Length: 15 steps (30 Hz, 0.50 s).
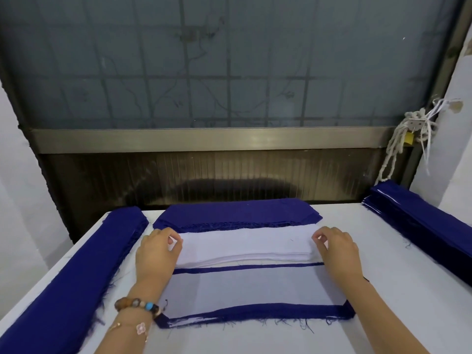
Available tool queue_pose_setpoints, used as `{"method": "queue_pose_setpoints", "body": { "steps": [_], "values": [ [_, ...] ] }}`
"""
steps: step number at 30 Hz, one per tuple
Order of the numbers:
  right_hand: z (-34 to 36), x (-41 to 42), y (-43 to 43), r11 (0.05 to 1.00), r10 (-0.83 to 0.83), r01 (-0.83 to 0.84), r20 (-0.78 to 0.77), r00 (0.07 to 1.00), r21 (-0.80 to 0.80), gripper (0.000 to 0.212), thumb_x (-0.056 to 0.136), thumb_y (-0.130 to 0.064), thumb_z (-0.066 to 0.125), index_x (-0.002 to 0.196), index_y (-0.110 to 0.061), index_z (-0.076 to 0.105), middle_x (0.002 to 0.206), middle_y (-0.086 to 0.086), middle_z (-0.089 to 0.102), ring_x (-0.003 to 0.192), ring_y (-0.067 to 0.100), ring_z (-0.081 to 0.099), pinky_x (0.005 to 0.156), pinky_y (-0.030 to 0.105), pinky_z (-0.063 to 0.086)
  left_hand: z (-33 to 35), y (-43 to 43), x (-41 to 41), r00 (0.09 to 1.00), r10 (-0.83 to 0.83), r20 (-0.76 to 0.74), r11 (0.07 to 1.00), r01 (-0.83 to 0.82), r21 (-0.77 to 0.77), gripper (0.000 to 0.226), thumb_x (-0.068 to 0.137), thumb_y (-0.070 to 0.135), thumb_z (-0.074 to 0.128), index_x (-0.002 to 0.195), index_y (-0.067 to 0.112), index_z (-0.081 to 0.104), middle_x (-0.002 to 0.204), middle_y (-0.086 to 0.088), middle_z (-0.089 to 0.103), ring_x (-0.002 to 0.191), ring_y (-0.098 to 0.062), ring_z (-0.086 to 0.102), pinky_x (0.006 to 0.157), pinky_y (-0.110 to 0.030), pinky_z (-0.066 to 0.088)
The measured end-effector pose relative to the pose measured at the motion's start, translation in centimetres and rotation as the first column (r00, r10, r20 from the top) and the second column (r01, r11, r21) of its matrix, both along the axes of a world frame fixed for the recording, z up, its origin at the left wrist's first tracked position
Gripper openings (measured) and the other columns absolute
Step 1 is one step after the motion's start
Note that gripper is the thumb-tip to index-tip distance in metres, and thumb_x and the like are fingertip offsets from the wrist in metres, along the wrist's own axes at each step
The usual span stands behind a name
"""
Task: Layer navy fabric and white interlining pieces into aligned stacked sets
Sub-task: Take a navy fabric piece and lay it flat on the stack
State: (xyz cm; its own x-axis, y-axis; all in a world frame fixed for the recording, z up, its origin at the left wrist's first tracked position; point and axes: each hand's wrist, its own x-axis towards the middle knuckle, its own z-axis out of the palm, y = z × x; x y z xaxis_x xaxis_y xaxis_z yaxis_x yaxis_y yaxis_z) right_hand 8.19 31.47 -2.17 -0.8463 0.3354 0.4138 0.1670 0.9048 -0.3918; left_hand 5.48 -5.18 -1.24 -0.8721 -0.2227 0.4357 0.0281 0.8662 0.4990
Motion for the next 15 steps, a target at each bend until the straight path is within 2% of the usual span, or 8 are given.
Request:
{"method": "queue_pose_setpoints", "body": {
  "steps": [4, 8, 11, 15],
  "values": [
    [-0.6, -2.5, -1.7, 0.999, -0.016, 0.018, 0.045, 0.999, -0.041, 0.018, 0.096, -0.031, 0.053, 0.111, -0.026, 0.062, 0.114, -0.003, 0.060, 0.101, 0.013, 0.051, 0.088, 0.027, 0.046, -1.4, 1.4, -1.5, 0.999, 0.018, 0.043, 0.998, -0.015, -0.064, 0.016, 0.095, 0.033, 0.056, 0.108, 0.027, 0.063, 0.112, 0.004, 0.062, 0.100, -0.016, 0.053, 0.086, -0.033, 0.047],
    [-1.3, -3.7, -2.5, 0.986, -0.168, 0.169, 0.051, 0.984, -0.015, 0.024, 0.092, -0.048, 0.053, 0.109, -0.033, 0.060, 0.114, -0.006, 0.059, 0.102, 0.014, 0.051, 0.084, 0.028, 0.037, -2.7, 1.0, -2.1, 1.000, 0.010, 0.010, 0.994, -0.009, -0.113, 0.024, 0.095, 0.041, 0.054, 0.114, 0.029, 0.064, 0.115, 0.005, 0.061, 0.101, -0.016, 0.051, 0.083, -0.031, 0.042],
    [-1.8, -3.9, -2.3, 0.985, -0.167, 0.164, 0.059, 0.984, 0.053, 0.031, 0.090, -0.054, 0.054, 0.115, -0.036, 0.060, 0.120, -0.007, 0.057, 0.108, 0.014, 0.049, 0.090, 0.030, 0.038, -3.0, 0.6, -2.1, 0.997, 0.068, 0.037, 0.989, -0.063, -0.135, 0.034, 0.095, 0.045, 0.051, 0.124, 0.030, 0.060, 0.127, 0.005, 0.058, 0.114, -0.017, 0.048, 0.091, -0.034, 0.034],
    [-2.1, -3.8, -2.0, 0.988, -0.135, 0.132, 0.030, 0.990, 0.081, 0.033, 0.091, -0.051, 0.054, 0.119, -0.035, 0.061, 0.127, -0.006, 0.053, 0.114, 0.015, 0.045, 0.095, 0.031, 0.037, -2.8, 0.3, -2.0, 0.980, 0.163, 0.117, 0.975, -0.141, -0.173, 0.045, 0.099, 0.047, 0.038, 0.139, 0.029, 0.048, 0.144, 0.007, 0.048, 0.131, -0.015, 0.040, 0.104, -0.036, 0.029]
  ]
}}
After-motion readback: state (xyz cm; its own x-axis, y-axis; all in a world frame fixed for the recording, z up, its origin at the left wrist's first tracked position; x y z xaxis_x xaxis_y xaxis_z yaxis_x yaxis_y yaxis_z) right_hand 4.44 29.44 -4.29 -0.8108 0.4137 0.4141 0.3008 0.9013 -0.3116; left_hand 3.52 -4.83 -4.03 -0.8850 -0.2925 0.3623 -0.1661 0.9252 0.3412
